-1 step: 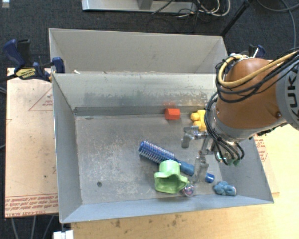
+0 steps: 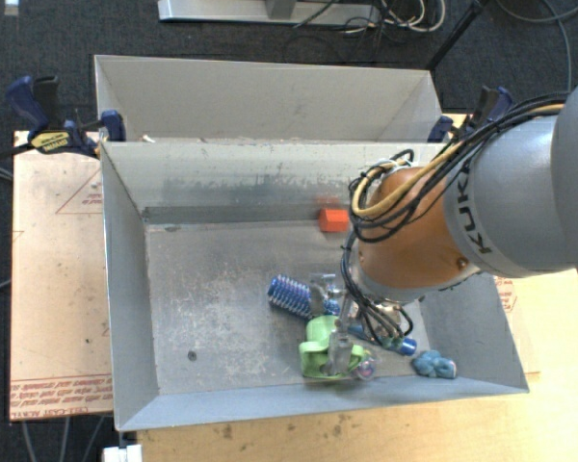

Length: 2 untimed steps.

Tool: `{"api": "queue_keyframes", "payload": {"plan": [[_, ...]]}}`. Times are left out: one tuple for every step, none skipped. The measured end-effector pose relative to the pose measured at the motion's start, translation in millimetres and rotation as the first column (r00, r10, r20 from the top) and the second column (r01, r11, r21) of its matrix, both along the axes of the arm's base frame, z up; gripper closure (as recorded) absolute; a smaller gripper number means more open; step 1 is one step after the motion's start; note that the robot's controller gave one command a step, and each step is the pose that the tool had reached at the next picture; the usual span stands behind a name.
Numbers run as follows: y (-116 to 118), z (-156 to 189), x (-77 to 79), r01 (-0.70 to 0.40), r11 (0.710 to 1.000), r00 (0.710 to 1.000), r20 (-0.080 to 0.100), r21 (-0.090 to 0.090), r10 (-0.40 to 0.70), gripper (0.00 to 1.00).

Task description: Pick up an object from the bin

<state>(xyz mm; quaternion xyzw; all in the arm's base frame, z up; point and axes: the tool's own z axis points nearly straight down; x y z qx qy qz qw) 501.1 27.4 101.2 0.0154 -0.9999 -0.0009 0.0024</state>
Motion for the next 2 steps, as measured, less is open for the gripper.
{"api": "queue_keyframes", "payload": {"plan": [[-1,4,0.9,0.002,1.0,1.0,0.005,0.0,-0.002,1.0],[-22,143,50.8,0.032,0.999,0.999,0.018,-0.001,-0.032,1.0]]}}
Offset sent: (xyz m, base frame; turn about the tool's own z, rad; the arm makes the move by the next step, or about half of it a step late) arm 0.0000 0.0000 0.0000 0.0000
